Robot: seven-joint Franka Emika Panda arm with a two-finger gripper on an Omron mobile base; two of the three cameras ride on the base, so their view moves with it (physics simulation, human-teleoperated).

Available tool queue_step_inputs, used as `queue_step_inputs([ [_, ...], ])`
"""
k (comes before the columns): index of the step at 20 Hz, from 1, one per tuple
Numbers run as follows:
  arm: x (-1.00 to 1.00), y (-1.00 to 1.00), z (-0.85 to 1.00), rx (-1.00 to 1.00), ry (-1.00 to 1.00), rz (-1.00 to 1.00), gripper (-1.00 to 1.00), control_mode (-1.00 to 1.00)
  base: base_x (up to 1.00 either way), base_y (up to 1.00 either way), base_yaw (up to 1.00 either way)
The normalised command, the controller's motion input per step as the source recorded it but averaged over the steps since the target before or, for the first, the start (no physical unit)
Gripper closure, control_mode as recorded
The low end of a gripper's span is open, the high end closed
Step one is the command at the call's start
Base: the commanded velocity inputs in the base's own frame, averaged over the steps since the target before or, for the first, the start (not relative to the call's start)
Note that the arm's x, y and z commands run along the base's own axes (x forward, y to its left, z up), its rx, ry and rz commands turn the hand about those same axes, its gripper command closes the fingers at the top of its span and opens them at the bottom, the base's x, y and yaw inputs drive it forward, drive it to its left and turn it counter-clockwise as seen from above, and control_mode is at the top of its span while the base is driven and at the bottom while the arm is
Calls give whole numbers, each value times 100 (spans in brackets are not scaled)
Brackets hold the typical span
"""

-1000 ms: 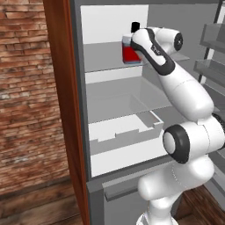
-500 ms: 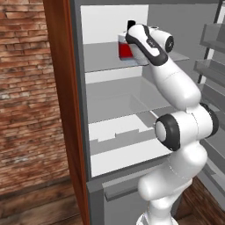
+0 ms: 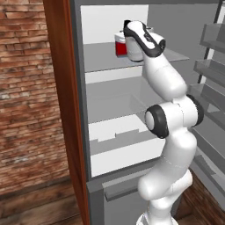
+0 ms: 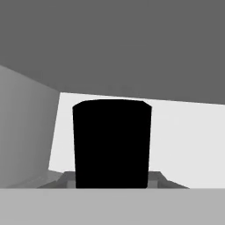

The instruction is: Place the liquor on the top shelf of the fridge to keep it out of children's reach, and place the onion and apple on lower shelves for easy access.

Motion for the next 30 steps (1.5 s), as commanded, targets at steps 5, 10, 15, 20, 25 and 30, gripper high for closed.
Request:
queue_step_inputs([
  [5, 45, 0, 0, 0, 0, 0, -100, -100, 0, 0, 0],
  [10, 30, 0, 0, 0, 0, 0, -100, -100, 0, 0, 0],
  [15, 4, 0, 0, 0, 0, 0, -100, -100, 0, 0, 0],
  [20, -2, 0, 0, -5, 0, 0, -100, -100, 0, 0, 0],
  [25, -9, 0, 0, -5, 0, 0, -100, -100, 0, 0, 0],
  [30, -12, -1, 0, -3, 0, 0, -100, -100, 0, 0, 0],
])
